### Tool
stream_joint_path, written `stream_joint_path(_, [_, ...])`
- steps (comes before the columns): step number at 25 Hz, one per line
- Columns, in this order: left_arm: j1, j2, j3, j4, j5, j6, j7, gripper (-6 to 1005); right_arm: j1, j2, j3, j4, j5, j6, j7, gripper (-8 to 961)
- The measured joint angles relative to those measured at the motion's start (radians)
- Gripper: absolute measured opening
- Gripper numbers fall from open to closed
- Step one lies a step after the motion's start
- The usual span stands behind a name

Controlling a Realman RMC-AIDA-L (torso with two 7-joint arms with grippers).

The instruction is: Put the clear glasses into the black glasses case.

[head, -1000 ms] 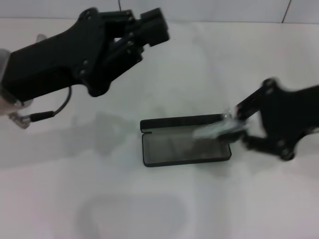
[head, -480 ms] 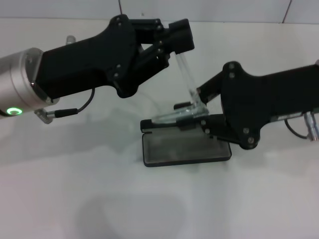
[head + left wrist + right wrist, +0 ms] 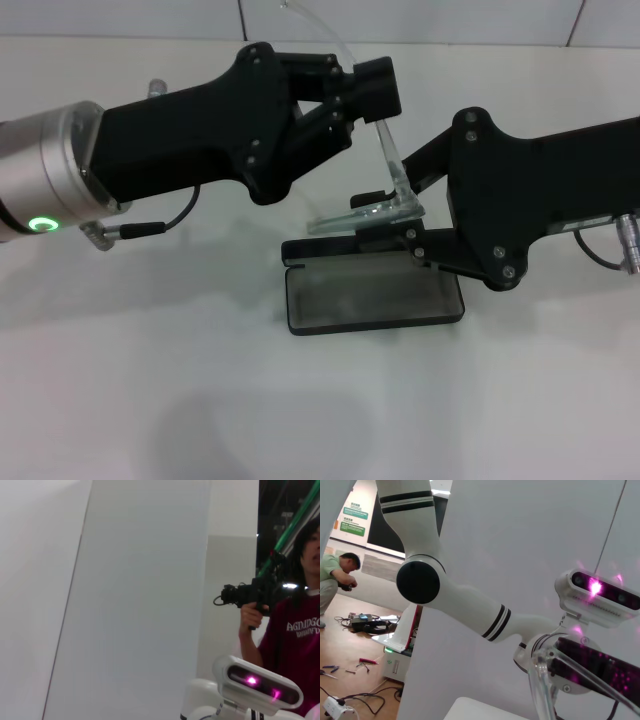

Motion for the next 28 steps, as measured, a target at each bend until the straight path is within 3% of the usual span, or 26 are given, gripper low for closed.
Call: stream_joint_path(28, [-0.013,0.002,0.05,-0.003,0.035,0.008,-0.007,86,-0.005,0.001,0.016,0.047,0.032,-0.017,-0.025,114])
